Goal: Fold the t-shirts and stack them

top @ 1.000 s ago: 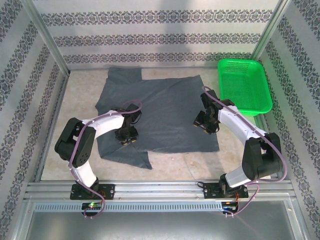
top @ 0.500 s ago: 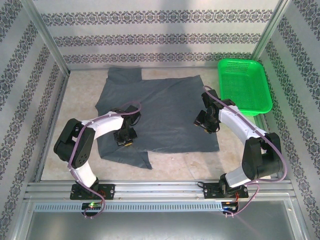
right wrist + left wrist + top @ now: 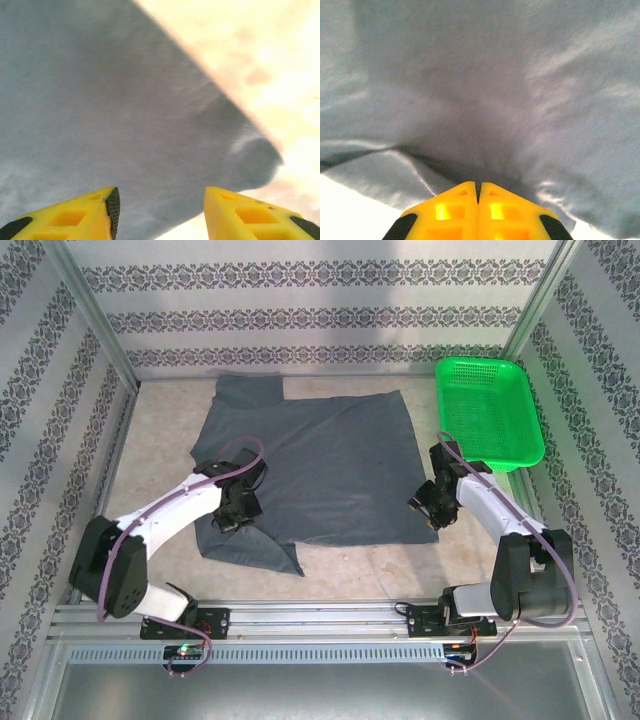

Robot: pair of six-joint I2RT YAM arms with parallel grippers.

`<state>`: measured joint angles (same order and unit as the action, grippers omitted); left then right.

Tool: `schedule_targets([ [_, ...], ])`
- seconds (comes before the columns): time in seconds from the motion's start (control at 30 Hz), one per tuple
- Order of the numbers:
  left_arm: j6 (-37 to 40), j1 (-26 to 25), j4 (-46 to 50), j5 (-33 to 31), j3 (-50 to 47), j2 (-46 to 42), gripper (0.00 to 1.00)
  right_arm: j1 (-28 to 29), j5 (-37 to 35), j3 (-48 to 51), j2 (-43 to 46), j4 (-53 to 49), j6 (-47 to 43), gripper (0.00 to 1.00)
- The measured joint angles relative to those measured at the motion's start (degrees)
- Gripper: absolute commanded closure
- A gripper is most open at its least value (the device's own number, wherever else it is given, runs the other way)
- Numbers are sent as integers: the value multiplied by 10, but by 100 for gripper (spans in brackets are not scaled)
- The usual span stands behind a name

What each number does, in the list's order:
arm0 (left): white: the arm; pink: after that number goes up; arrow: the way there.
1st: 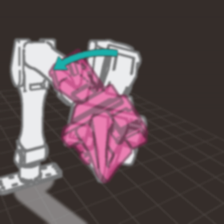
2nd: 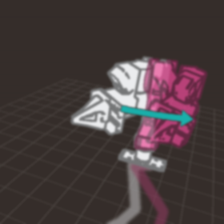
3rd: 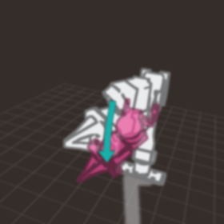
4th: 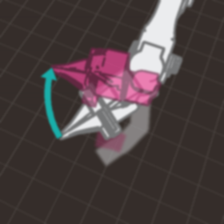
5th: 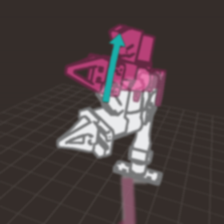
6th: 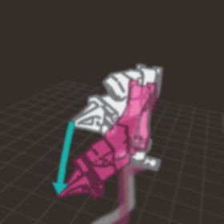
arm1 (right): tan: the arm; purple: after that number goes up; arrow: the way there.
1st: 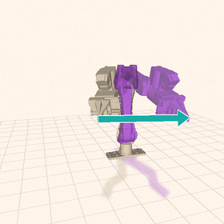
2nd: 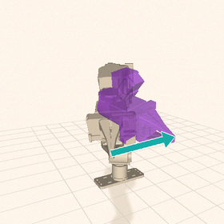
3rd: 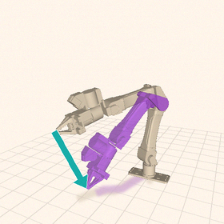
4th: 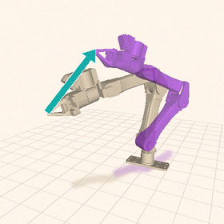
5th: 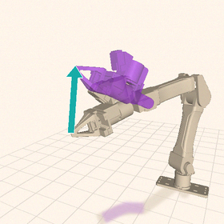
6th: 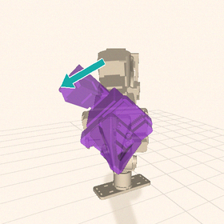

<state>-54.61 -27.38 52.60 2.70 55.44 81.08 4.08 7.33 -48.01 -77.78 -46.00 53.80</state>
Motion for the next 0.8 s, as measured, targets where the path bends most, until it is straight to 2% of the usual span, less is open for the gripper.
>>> schedule_targets([
  [0.33,-58,0,83,-5,-75,-189,100,-51,0,92,47,-7,50,58],
  [0.67,-104,0,163,-33,-94,-291,100,-66,-5,110,33,12,53,70],
  [0.8,-118,0,185,-44,-95,-317,100,-70,-4,108,-7,31,42,88],
])
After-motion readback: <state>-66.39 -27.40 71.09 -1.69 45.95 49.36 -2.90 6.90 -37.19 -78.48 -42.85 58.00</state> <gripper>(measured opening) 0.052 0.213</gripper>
